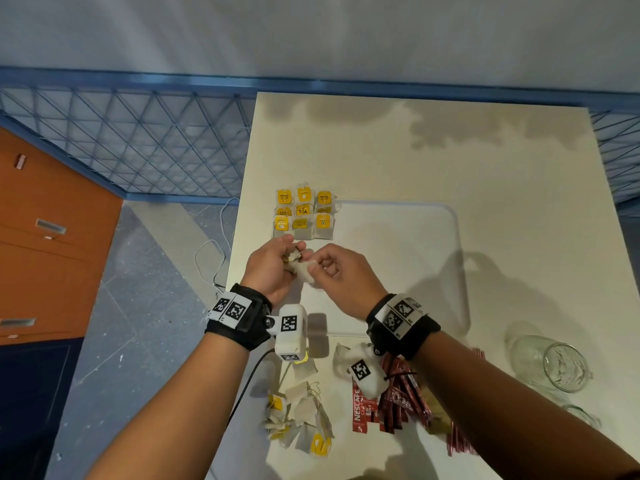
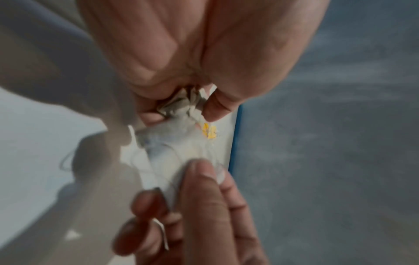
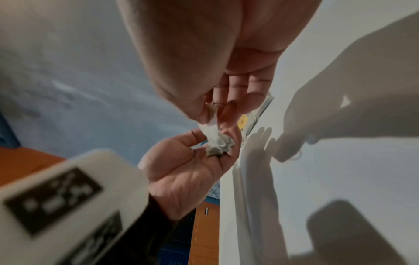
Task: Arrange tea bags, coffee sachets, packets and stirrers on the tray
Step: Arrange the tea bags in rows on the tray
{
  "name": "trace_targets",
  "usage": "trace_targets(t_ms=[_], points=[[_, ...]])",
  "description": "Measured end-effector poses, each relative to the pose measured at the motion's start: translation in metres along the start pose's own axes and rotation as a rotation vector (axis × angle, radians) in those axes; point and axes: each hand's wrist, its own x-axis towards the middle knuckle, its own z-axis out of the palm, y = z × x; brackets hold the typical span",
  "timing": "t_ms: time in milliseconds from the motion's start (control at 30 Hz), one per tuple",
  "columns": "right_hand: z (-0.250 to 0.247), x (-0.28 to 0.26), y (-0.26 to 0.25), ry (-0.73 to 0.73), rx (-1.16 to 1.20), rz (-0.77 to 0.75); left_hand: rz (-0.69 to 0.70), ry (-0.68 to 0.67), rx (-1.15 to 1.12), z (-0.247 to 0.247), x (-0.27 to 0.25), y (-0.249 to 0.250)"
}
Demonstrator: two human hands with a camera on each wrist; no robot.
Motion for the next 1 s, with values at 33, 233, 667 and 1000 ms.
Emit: trace_targets(t_ms=[33, 233, 667, 1000], points=[[-0.003, 0.001, 0.0, 0.003, 0.011, 0.003, 0.034, -0.008, 0.06, -0.002, 0.0, 0.0], [-0.013, 0.009, 0.004, 0.058, 0.013, 0.05, 0.182, -0.089, 0.445, -0.015, -0.007, -0.006], [-0.006, 0.03, 0.014, -0.054, 0.057, 0.117, 0.375, -0.141, 0.706, -0.027, -0.009, -0.023], [0.011, 0.043, 0.016, -0.057, 0.08, 0.157, 0.333, -0.056, 0.631, -0.035, -0.003, -0.009]])
